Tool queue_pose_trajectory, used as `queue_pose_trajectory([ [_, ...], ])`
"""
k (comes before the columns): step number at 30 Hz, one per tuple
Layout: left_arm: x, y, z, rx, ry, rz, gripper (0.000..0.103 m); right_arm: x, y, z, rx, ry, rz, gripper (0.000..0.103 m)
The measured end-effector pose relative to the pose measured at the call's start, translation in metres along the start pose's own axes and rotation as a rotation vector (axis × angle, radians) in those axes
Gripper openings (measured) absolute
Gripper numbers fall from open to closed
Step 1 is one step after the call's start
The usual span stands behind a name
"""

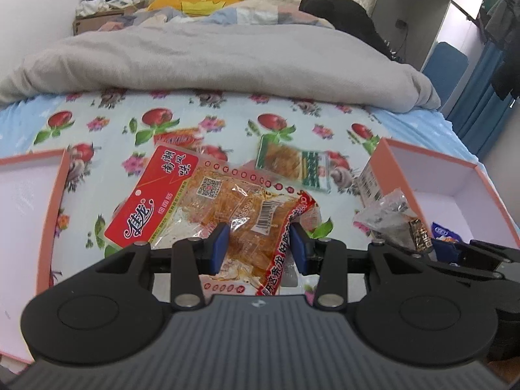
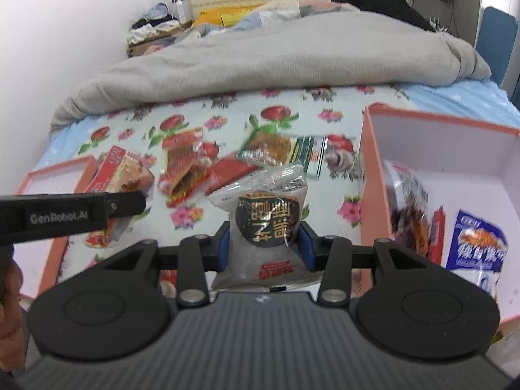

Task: Organize snacks
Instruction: 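Lift both packets and carry them with both tools toward the pink box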

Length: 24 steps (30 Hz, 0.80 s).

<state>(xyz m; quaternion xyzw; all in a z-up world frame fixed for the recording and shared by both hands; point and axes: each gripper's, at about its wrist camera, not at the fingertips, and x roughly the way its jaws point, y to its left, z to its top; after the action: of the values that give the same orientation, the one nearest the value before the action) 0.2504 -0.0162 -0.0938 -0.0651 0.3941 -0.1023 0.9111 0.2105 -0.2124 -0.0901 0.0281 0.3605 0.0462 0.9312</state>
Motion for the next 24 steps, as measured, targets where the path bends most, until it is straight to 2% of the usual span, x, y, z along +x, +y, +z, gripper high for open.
queue_pose_trajectory([
  [8, -0.029, -0.014, 0.036, -0.031, -0.057, -0.052, 0.047, -0.023, -0.01, 0.03, 0.013, -0.059, 0.0, 0.046],
  [11, -0.041, -0.022, 0.047, -0.011, -0.081, -0.037, 0.047, -0.035, -0.014, 0.041, 0.012, -0.088, -0.002, 0.046],
  [14, -0.053, -0.029, 0.057, -0.024, -0.1, -0.068, 0.047, -0.045, -0.019, 0.049, 0.015, -0.114, 0.0, 0.046],
  [24, -0.085, -0.072, 0.082, 0.04, -0.173, -0.096, 0.047, -0.08, -0.036, 0.075, 0.022, -0.199, -0.008, 0.046],
])
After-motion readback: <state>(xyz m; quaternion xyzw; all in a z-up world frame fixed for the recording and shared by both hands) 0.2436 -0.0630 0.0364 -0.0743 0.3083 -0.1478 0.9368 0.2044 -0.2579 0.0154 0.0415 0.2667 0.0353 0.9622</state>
